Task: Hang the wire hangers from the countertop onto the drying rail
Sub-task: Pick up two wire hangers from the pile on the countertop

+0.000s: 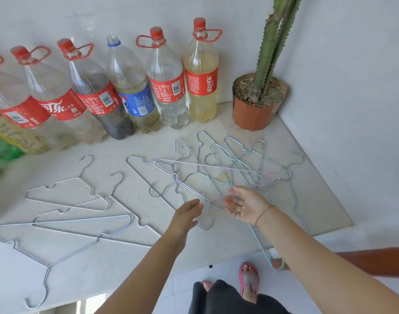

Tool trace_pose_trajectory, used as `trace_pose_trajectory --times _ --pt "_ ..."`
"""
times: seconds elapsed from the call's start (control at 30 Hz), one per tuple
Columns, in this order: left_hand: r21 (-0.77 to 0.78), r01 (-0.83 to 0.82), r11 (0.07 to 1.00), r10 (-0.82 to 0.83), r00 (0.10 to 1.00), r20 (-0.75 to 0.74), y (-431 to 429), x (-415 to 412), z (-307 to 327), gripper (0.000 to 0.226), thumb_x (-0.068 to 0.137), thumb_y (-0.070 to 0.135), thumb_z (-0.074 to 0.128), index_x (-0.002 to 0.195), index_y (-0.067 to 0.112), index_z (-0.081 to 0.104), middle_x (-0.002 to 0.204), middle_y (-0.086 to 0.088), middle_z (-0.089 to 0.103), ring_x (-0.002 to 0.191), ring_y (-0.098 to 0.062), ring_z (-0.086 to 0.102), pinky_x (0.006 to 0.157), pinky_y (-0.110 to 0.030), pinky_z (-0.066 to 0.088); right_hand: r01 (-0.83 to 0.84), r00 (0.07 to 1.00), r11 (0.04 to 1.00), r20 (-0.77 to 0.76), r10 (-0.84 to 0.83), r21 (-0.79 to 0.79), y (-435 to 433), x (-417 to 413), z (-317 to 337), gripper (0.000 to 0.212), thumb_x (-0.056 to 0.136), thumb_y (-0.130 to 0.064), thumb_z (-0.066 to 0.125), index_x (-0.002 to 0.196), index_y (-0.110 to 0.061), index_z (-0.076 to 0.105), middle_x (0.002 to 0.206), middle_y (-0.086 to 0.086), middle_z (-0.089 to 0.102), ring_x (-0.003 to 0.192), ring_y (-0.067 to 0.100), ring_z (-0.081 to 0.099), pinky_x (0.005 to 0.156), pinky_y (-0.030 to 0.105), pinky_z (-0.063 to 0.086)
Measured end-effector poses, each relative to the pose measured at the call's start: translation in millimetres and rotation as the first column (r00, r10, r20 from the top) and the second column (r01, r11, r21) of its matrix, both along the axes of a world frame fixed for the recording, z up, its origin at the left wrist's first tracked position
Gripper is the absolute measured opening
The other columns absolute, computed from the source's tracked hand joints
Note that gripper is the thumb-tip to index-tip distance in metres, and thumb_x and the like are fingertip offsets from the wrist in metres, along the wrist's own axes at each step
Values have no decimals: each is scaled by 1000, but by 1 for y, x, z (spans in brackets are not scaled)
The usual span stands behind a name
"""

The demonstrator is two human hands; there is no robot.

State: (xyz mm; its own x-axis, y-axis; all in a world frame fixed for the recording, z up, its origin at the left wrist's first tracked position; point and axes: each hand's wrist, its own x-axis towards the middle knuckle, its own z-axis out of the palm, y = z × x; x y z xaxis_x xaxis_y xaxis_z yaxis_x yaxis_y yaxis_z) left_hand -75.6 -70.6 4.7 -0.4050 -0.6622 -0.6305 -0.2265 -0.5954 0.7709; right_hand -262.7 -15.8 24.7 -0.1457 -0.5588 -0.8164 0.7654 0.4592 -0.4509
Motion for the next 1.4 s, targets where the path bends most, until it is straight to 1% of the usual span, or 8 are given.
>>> trace_pose_trajectory --times 0.17,0.33,0.53,0.7,0.93,1.07,1.17,1.4 --pt "31 -46 998 47 999 -28 8 -6 -1 43 75 33 70 115 20 61 115 -4 65 109 -20 59 95 -34 45 -19 999 999 33 18 34 -6 -2 -3 19 89 -30 55 96 -12 57 97 10 54 83 19 56 73 33 46" --pt "94 -67 993 75 994 -82 24 -21 2 23 88 20 64 110 15 65 106 -4 69 98 -18 64 85 -28 51 -45 996 999 73 46 -20 -3 -4 -2 30 89 -33 54 108 -10 59 103 5 57 88 19 55 77 34 45" --pt "185 -146 972 179 968 -176 33 -47 9 41 88 20 65 125 8 54 115 -7 67 104 -21 62 89 -30 49 -68 992 996 104 74 -63 1 -6 6 35 88 -35 54 111 -10 61 100 4 60 90 19 57 77 34 46" --pt "129 -187 974 212 951 -225 25 -69 29 9 92 19 52 92 12 58 76 0 59 69 -12 58 70 -25 44 -98 981 987 153 117 -126 1 -2 15 37 85 -37 54 111 -12 62 98 2 65 89 17 58 78 32 45" --pt "59 -441 896 443 872 -210 8 -77 33 21 98 15 45 110 11 63 86 1 72 77 -13 64 73 -25 48 -157 959 958 195 206 -239 5 -10 28 42 85 -35 55 118 -11 63 113 6 65 105 21 59 96 36 42" --pt "-47 -422 905 403 888 -222 -10 -74 44 22 99 14 44 99 16 66 78 4 73 82 -17 66 79 -27 49 -122 971 957 168 170 -264 18 -40 32 40 79 -30 57 112 -8 62 110 11 66 97 21 64 85 34 51" --pt "-115 -382 917 353 912 -209 -22 -72 53 22 98 14 45 97 20 67 72 7 71 75 -12 66 72 -24 47 -32 997 975 55 45 -218 32 -71 27 30 81 -26 56 104 -7 62 106 12 66 87 17 67 74 28 54" --pt "-162 -307 938 273 941 -202 -19 -66 61 23 99 16 44 102 21 67 71 7 70 74 -12 62 71 -25 44 59 951 998 -304 -46 34 49 -109 -3 36 92 -22 51 124 -5 51 134 14 50 112 20 50 101 36 38"
